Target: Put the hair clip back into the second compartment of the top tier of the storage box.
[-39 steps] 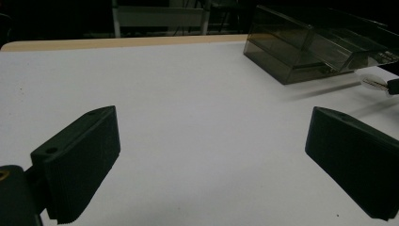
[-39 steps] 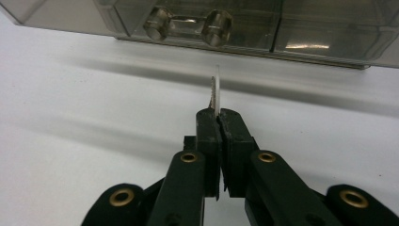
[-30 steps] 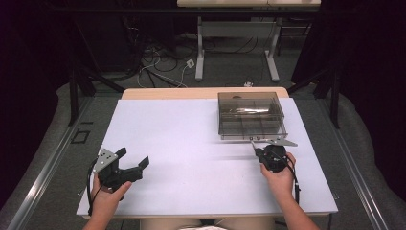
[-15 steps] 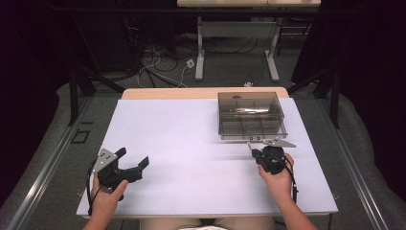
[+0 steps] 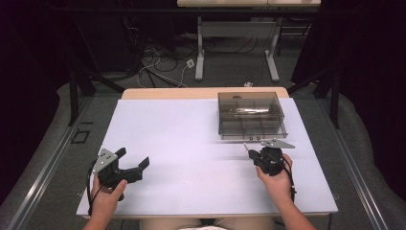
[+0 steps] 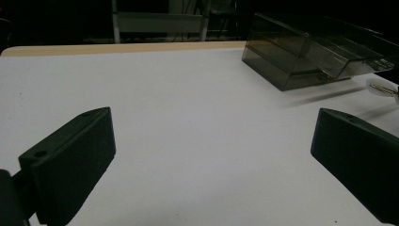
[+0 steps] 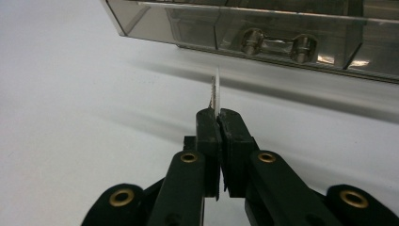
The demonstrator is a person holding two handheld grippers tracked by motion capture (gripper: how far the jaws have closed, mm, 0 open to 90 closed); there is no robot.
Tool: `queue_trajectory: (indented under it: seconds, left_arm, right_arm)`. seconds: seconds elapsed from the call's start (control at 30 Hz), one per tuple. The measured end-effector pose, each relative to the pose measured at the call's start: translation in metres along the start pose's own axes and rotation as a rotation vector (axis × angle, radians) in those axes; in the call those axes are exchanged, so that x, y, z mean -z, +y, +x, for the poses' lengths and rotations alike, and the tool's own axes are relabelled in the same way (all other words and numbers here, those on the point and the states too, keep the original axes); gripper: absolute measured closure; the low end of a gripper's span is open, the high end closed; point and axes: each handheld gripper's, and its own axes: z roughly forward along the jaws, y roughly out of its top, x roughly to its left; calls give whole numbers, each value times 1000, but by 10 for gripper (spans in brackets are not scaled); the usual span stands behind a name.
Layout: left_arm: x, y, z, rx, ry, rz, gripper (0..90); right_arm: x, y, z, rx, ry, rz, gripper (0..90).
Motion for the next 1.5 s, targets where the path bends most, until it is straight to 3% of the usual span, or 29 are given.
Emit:
queue_trajectory:
  seconds: [0.8, 1.5]
  left_arm:
    - [0, 0, 0, 12, 1, -4, 3]
    - [0, 0, 0, 5, 2, -2, 3]
  right_arm:
    - [11, 6, 16, 29, 71, -30, 873]
    - [19, 14, 18, 29, 78, -74, 873]
